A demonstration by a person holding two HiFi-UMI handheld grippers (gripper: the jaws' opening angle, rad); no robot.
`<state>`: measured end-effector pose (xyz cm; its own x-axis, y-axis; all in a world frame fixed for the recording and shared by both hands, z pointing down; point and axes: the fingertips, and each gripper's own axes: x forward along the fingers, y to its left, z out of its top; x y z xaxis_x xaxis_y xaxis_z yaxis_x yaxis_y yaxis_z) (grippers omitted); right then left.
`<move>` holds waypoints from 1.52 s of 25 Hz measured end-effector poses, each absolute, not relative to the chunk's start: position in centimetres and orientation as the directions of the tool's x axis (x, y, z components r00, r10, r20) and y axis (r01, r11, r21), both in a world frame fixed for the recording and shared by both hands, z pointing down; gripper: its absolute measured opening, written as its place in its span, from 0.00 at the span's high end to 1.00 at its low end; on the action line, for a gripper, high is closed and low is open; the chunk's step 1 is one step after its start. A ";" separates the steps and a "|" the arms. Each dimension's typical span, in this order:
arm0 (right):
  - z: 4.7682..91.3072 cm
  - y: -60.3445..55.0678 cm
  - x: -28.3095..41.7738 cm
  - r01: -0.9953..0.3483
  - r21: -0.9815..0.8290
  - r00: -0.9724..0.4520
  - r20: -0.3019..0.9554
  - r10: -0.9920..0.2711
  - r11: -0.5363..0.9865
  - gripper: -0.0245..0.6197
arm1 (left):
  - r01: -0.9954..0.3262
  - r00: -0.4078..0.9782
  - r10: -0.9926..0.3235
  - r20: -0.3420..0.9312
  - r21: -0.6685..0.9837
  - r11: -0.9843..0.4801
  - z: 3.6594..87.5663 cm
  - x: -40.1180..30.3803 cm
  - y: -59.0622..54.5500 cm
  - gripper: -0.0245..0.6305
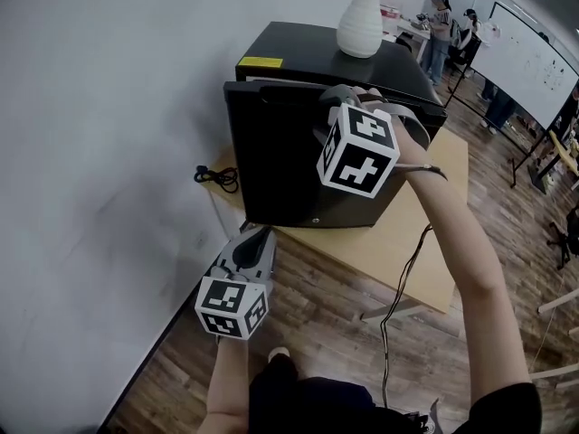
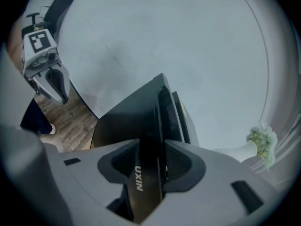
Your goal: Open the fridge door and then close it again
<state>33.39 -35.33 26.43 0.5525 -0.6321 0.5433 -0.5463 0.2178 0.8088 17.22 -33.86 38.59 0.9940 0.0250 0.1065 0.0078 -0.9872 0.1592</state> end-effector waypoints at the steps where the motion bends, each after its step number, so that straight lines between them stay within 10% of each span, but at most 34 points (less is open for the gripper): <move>1: 26.3 -34.7 32.2 -0.540 0.809 0.537 0.545 -0.644 0.234 0.74 | 0.002 0.994 0.019 0.103 0.161 -0.987 38.4 17.0 -33.8 0.94; 38: 26.3 -16.5 20.4 -0.355 0.832 0.386 0.546 -0.744 0.426 0.70 | 0.034 0.985 0.058 0.163 0.143 -0.989 38.9 5.3 -14.3 0.94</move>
